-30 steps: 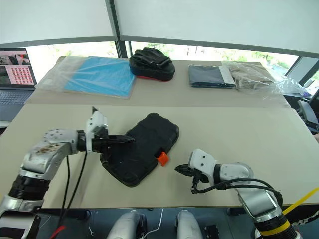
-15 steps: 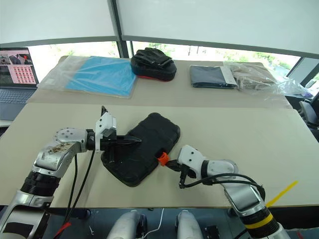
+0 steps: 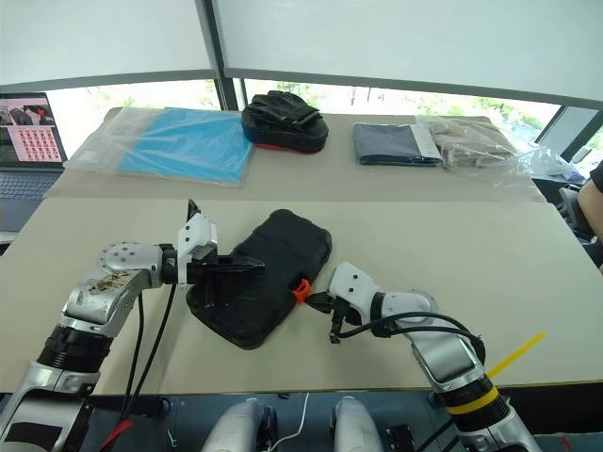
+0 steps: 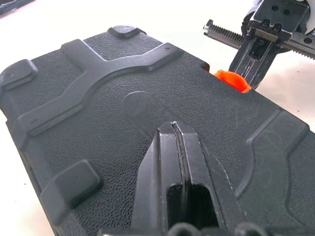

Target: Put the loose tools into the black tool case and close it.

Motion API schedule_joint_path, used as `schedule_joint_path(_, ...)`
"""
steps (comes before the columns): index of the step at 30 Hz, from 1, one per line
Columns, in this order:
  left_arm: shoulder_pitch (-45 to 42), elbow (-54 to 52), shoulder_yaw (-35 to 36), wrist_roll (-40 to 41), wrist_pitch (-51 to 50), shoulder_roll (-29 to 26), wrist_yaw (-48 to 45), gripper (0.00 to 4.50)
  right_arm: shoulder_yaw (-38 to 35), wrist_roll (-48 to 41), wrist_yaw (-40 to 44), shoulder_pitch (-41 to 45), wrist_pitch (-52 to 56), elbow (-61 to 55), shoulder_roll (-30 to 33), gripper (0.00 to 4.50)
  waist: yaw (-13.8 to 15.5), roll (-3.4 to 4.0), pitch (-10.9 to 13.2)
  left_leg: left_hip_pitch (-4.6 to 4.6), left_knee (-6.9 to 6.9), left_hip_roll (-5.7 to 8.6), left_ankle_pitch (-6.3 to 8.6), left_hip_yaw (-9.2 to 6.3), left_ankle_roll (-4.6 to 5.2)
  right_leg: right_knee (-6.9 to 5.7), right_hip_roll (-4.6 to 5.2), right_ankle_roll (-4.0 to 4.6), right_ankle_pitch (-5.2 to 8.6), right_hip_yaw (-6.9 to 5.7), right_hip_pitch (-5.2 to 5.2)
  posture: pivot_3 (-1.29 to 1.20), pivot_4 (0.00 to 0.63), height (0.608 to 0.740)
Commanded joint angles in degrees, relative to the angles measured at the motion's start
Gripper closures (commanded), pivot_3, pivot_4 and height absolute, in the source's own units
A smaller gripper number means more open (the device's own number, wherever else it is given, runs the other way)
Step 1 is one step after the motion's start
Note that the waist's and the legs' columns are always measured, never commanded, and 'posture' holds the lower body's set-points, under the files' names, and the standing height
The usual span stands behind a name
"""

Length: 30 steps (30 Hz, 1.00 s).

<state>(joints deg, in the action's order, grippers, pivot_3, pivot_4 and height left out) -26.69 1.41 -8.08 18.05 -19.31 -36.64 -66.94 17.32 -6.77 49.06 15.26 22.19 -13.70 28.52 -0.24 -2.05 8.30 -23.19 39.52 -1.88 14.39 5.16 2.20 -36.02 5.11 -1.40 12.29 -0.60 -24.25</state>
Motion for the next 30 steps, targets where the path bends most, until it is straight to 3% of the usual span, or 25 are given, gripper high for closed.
schedule_joint_path(1, 1.2, 1.3, -4.1, -3.0, -0.3, 0.3, -0.5, 4.5, 0.7, 0.9, -1.5, 2.5, -1.6, -1.3, -1.7, 4.45, 0.0, 0.01, 0.0, 0.02, 0.0, 0.0, 0.0, 0.0, 0.0, -0.01, 0.0, 0.0, 0.0, 0.0, 0.01, 0.0, 0.15, 0.74)
schedule_joint_path(22, 0.7, 3.1, -5.1, -4.7, 0.0, 0.9, -0.9, 4.5, -2.8, -1.8, 1.4, -1.7, 2.4, -7.6, 4.2, 4.45, 0.4, 0.09, -0.1, 0.04, 0.13, -0.03, 0.0, -0.04, 0.0, -0.04, 0.07, -0.02, 0.02, -0.02, 0.11, 0.0, 0.15, 0.74)
schedule_joint_path(30, -0.3, 5.9, -5.6, -5.3, 2.0, 1.3, -1.5, 4.5, -1.1, -0.7, -0.7, 0.2, 0.7, -4.9, 1.9, 4.45, 0.5, 0.21, -0.2, 0.04, 0.14, -0.03, 0.0, -0.04, 0.0, -0.03, 0.06, -0.03, 0.03, -0.01, 0.11, 0.0, 0.15, 0.74)
